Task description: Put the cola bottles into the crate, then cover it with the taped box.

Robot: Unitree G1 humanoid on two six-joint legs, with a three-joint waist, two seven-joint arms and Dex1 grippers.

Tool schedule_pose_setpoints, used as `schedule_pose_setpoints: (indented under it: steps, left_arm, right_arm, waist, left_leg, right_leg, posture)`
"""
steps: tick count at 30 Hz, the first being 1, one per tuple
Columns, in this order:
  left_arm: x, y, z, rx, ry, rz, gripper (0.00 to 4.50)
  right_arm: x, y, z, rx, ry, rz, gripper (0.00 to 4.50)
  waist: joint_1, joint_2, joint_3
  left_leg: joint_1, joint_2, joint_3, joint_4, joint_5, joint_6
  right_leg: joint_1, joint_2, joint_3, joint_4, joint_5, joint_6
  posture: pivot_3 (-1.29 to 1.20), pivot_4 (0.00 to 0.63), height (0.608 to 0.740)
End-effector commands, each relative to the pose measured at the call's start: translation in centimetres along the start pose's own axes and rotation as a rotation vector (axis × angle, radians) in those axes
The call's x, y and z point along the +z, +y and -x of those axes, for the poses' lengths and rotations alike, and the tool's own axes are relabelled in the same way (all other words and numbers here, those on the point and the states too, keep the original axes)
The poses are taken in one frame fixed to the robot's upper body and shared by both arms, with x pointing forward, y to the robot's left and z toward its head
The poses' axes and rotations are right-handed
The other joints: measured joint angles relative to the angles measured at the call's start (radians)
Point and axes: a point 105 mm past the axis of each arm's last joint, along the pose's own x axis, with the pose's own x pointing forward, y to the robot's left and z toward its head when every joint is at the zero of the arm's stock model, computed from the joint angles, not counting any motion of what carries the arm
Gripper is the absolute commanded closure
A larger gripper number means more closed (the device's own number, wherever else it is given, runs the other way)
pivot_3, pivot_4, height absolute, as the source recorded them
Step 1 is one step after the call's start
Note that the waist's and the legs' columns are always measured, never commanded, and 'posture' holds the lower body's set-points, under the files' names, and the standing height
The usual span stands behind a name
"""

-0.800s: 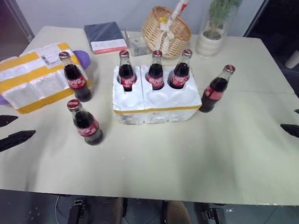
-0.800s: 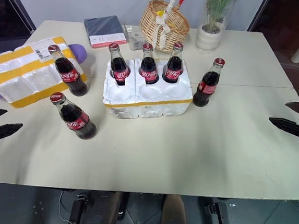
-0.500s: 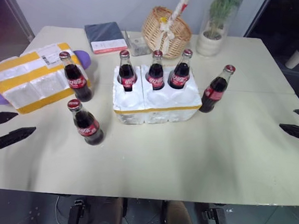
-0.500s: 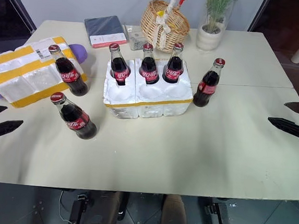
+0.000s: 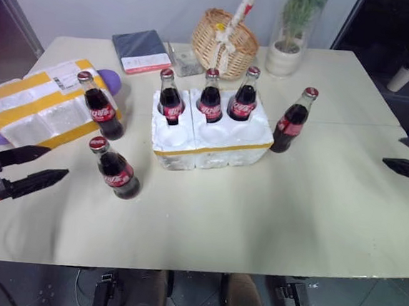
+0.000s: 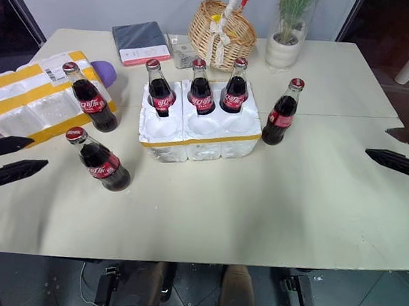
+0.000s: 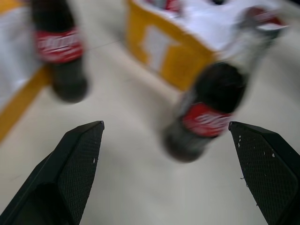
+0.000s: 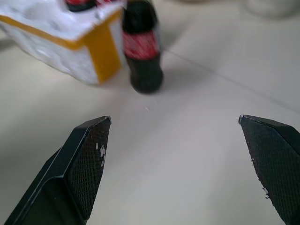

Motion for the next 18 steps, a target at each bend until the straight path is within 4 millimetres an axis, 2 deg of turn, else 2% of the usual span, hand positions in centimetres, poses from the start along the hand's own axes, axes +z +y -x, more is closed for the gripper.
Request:
schedule_pose_setpoints:
  steps: [1,3,7,12,18]
  left_arm:
    - [0.3,-1.2,-0.3,-0.079,0.041,-0.104,0.04]
    - [-0.1,-1.3,-0.7,-0.097,0.061,-0.123,0.04]
    - [-1.1,-1.5,-3.0,-0.154,0.065,-0.140,0.04]
    - [-2.0,-1.3,-6.2,-0.168,0.049,-0.175,0.04]
    - [-2.4,-1.2,-8.4,-0.160,0.009,-0.167,0.04]
  right_arm:
    - [3.6,0.9,0.1,0.069,-0.022,0.072,0.00]
    - [4.2,0.8,-0.2,0.078,-0.018,0.083,0.00]
    - [4.9,0.9,-1.1,0.102,-0.008,0.105,0.00]
    - [5.3,1.8,-2.1,0.166,-0.010,0.102,0.00]
    - [5.7,3.3,-2.3,0.226,-0.021,0.094,0.00]
  waist:
    - [-0.005,0.002,0.000]
    - [-0.005,0.002,0.000]
    - [-0.003,0.003,0.000]
    - [-0.003,0.004,0.000]
    - [-0.004,0.004,0.000]
  left_leg:
    - [0.000,0.000,0.000,0.000,0.000,0.000]
    - [0.000,0.000,0.000,0.000,0.000,0.000]
    - [0.000,0.000,0.001,0.000,0.000,0.000]
    - [0.000,0.000,0.001,0.000,0.000,0.000]
    - [0.000,0.000,0.001,0.000,0.000,0.000]
  right_leg:
    - [0.000,0.000,0.000,0.000,0.000,0.000]
    - [0.000,0.000,0.000,0.000,0.000,0.000]
    - [0.000,0.000,0.000,0.000,0.000,0.000]
    - [0.000,0.000,0.000,0.000,0.002,0.004]
    - [-0.001,0.000,0.000,0.002,0.003,0.004]
  posture:
    - [0.00,0.150,0.736]
    - [0.00,0.150,0.736]
    - [0.00,0.150,0.736]
    - [0.00,0.150,0.736]
    - [0.00,0.150,0.736]
